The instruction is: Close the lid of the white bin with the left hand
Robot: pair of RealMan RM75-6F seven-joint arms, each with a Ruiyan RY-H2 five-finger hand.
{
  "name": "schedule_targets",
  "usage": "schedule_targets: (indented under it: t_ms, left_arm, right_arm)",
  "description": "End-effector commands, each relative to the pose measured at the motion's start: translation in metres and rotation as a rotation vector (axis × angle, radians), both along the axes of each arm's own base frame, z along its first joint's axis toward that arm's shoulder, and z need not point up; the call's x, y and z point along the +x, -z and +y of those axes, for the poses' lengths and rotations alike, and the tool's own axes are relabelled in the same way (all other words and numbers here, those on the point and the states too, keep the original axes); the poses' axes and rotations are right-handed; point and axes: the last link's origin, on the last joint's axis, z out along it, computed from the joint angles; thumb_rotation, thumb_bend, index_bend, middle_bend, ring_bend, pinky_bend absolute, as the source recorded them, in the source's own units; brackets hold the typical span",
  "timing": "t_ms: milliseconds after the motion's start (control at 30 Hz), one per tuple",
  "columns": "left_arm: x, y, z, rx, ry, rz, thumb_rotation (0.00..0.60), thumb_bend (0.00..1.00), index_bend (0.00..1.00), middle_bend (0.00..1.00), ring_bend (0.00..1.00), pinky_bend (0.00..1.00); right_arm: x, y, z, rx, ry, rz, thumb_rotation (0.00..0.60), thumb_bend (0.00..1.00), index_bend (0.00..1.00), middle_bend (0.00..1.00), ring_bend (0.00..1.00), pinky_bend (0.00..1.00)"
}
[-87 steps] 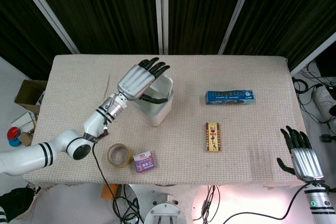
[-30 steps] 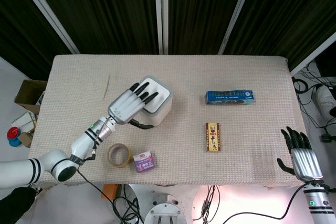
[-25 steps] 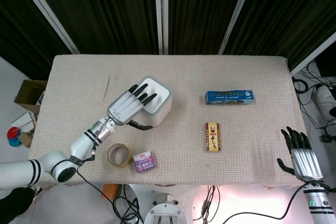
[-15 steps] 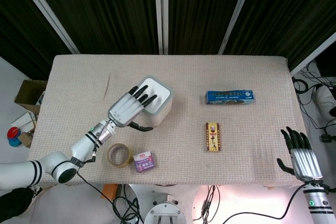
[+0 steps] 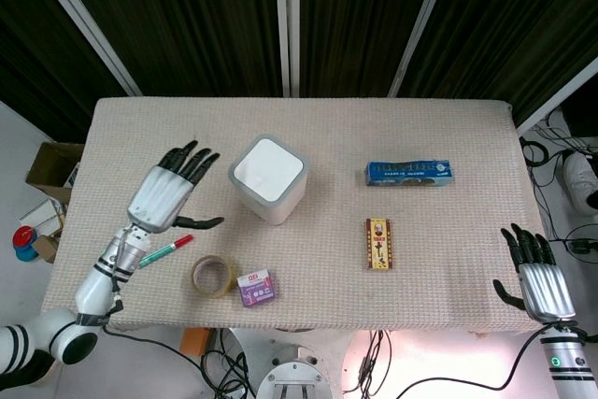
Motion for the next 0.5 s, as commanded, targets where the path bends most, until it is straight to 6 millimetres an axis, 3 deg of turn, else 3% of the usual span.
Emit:
schedule_targets:
  t_ms: [33, 333, 500]
  left_arm:
    - [-0.072, -0.021, -0.063, 0.085, -0.096, -0.064, 0.001, 0.03, 0.10, 0.13, 0.05, 0.21]
    - [-0.148, -0.025, -0.146, 0.155, -0.238, -0.101, 0.001, 0.03, 0.10, 0.13, 0.05, 0.21]
    - [-0.165, -0.024, -0.161, 0.130, -0.275, -0.127, 0.001, 0.03, 0.10, 0.13, 0.05, 0.21]
  right_arm:
    - [0.000, 0.001, -0.001, 0.004, 0.002, 0.002, 0.600, 0.23, 0.00, 0.00, 0.00, 0.00]
    - [0.000, 0.006, -0.004, 0.022, 0.004, 0.016, 0.600, 0.23, 0.00, 0.00, 0.00, 0.00]
    - [0.000, 0.008, -0.004, 0.032, 0.005, 0.020, 0.600, 0.23, 0.00, 0.00, 0.00, 0.00]
